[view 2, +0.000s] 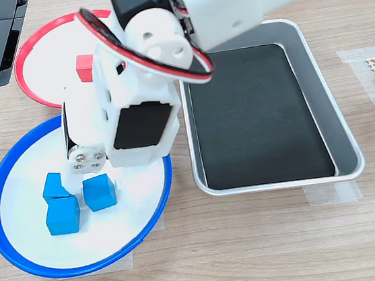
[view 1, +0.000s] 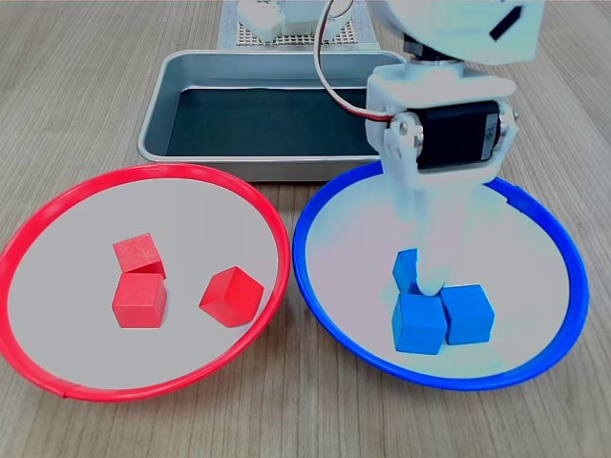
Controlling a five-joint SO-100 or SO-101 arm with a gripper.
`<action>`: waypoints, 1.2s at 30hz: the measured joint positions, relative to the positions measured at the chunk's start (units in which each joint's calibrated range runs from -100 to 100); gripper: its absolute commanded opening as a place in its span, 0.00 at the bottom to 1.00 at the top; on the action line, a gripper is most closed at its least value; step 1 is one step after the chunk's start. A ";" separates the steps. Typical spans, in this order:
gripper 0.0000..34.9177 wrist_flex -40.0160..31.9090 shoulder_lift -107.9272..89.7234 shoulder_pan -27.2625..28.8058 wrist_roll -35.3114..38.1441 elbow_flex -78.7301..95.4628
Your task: Relocate any blue block in the red dish to the blue dish, correcting any misplacements.
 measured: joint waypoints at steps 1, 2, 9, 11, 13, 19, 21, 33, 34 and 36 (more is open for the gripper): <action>0.41 0.24 0.00 0.09 0.00 -0.18; 0.39 0.82 0.00 0.35 0.00 -0.64; 0.29 2.85 -3.24 1.59 0.98 0.00; 0.24 2.94 -5.63 1.95 1.42 1.09; 0.18 2.53 -9.63 2.57 2.34 4.26; 0.01 -7.01 -24.72 5.66 4.40 17.79; 0.01 -12.81 -31.80 7.08 5.23 25.23; 0.01 -28.30 -73.40 12.04 5.96 71.60; 0.01 -27.00 -78.09 12.30 5.62 75.95; 0.01 -25.04 -83.55 13.36 5.18 80.58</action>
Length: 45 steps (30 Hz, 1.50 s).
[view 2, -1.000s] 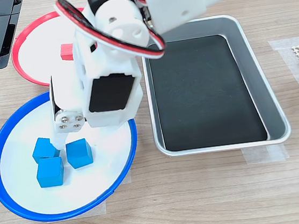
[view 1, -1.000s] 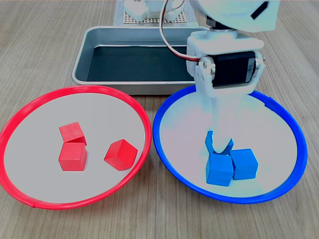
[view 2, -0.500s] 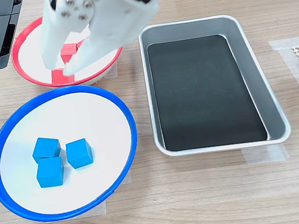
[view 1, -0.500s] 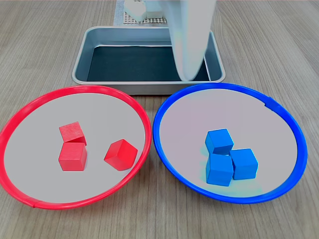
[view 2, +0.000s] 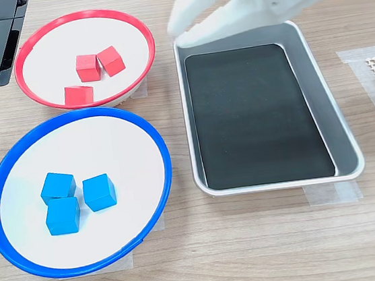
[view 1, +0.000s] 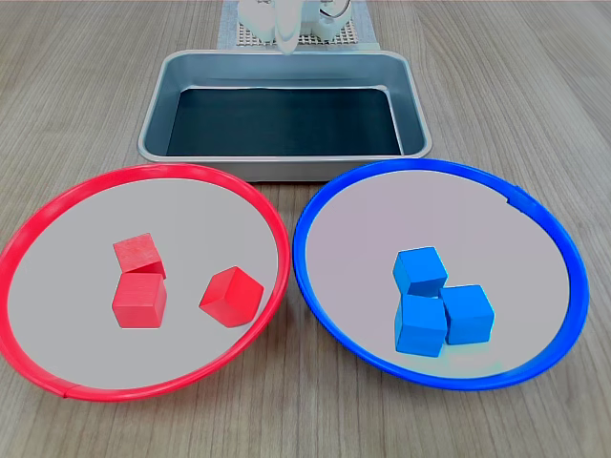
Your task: Relocate any blue block in the red dish to the blue dish, correcting any misplacements.
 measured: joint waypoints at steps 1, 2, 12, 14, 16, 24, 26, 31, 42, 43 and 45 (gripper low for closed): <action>0.01 2.20 -3.92 0.09 -0.34 3.18; 0.01 4.32 -7.50 -0.18 -0.68 5.90; 0.01 15.33 -29.07 0.62 -1.71 19.96; 0.01 17.05 -31.63 0.62 -1.76 21.05; 0.01 18.27 -33.08 0.62 -1.76 22.05; 0.01 22.84 -40.32 0.62 -1.76 27.13; 0.01 23.25 -41.43 0.62 -1.76 27.86; 0.01 23.98 -44.16 0.62 -1.76 29.13; 0.01 24.55 -45.35 0.62 -2.05 29.22; 0.01 24.55 -45.35 0.62 -2.05 29.22; 0.01 24.55 -45.35 0.62 -2.05 29.22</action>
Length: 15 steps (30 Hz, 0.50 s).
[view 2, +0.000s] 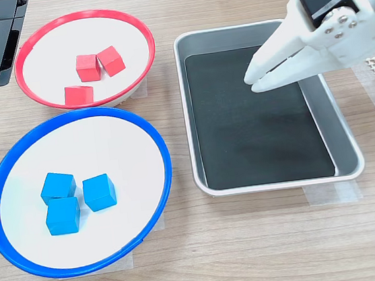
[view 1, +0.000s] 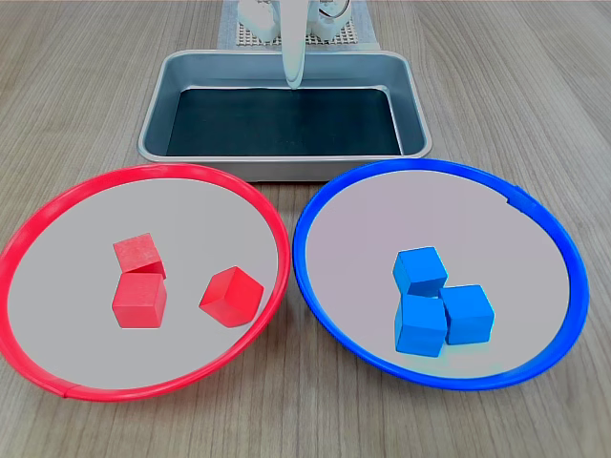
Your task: Relocate any blue block in the red dish to the blue dish, correcting any misplacements.
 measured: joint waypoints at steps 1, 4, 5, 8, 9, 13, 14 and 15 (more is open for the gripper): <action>0.01 0.00 0.00 0.00 0.00 0.00; 0.01 0.00 0.00 0.00 0.00 0.00; 0.01 0.00 0.00 0.00 0.00 0.00; 0.01 0.00 0.00 0.00 0.00 0.00; 0.01 0.00 0.00 0.00 0.00 0.00; 0.01 0.00 0.00 0.00 -0.20 0.00; 0.01 0.00 0.00 0.00 -0.20 0.00; 0.01 0.00 0.00 0.00 -0.20 0.00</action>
